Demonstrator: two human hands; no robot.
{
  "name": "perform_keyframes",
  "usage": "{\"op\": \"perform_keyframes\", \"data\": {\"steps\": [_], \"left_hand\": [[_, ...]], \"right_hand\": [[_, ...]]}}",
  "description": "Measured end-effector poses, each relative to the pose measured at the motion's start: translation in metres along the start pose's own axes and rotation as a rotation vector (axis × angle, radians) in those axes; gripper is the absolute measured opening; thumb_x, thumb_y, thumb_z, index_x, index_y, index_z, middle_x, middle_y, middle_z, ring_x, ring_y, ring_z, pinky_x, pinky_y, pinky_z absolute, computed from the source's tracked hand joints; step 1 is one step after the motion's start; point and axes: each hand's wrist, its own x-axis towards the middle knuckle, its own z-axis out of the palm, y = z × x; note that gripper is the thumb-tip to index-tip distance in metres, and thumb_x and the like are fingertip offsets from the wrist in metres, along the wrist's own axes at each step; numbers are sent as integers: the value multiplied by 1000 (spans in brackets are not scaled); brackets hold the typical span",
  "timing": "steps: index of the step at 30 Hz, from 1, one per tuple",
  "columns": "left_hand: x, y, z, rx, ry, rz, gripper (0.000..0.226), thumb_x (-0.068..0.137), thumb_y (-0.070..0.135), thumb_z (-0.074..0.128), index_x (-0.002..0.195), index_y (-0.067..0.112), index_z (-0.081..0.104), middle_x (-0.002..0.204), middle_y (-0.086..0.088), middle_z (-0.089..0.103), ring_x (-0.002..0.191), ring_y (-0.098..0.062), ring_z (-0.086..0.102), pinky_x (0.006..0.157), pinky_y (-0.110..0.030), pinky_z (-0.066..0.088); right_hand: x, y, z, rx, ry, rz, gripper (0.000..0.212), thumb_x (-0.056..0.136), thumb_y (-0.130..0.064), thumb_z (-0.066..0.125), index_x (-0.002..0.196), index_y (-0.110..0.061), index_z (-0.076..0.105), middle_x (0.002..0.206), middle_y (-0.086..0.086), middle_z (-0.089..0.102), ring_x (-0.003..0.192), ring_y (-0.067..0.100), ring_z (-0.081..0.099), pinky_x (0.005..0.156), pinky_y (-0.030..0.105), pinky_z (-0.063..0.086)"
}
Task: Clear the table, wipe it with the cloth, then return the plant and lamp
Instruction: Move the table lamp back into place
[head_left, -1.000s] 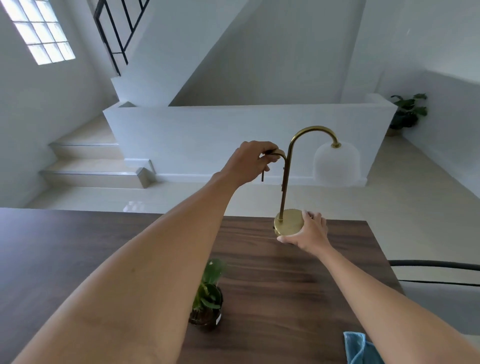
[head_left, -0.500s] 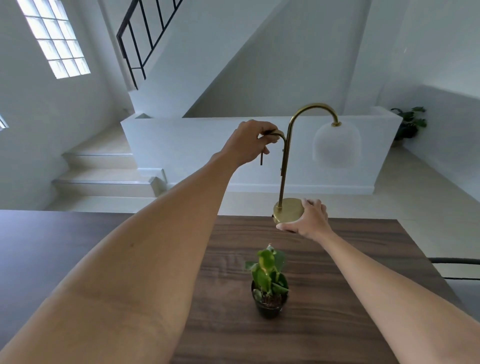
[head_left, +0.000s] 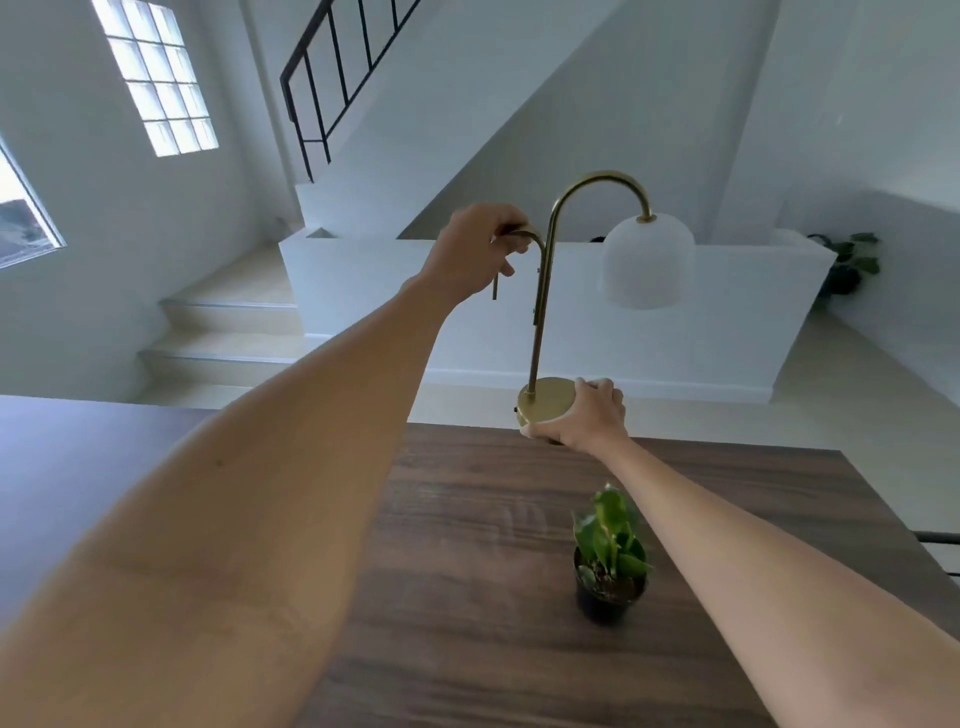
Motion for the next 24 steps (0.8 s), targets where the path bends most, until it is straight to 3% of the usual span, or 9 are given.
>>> {"op": "perform_keyframes", "data": {"steps": [4, 11, 16, 21, 24], "left_hand": [[-21, -8, -17, 8, 36, -62, 14, 95, 7, 60, 105, 9, 69, 92, -4, 73, 70, -23, 74, 81, -48, 59], [-54, -22, -31, 67, 84, -109, 14, 96, 7, 58, 101, 13, 69, 93, -4, 73, 76, -26, 73, 76, -38, 61], [-82, -44, -17, 79, 124, -126, 10, 97, 12, 62, 102, 13, 70, 93, 1, 73, 72, -15, 73, 72, -26, 60], [-111, -73, -7, 49, 95, -174, 10, 96, 16, 64, 104, 16, 71, 93, 6, 73, 69, -9, 73, 77, -39, 62], [-127, -86, -10, 27, 57, -208, 9, 96, 16, 64, 102, 17, 70, 96, 5, 73, 70, -10, 74, 79, -40, 61]], "right_hand": [[-13, -23, 14, -23, -16, -8, 114, 56, -73, 80, 140, -8, 41, 137, 13, 37, 127, 31, 36, 103, 38, 37], [-36, -51, 45, -37, -62, 20, 114, 57, -71, 80, 142, -6, 40, 139, 14, 37, 128, 32, 37, 102, 39, 39], [-54, -46, 72, -65, -90, 55, 118, 57, -73, 79, 145, -5, 39, 143, 16, 37, 131, 34, 36, 105, 40, 37], [-79, -39, 105, -42, -111, 86, 121, 57, -71, 80, 148, -4, 36, 145, 15, 34, 131, 34, 34, 105, 39, 36], [-92, -40, 124, -28, -117, 79, 121, 57, -71, 81, 148, -6, 35, 144, 14, 35, 131, 32, 34, 107, 41, 36]]}}
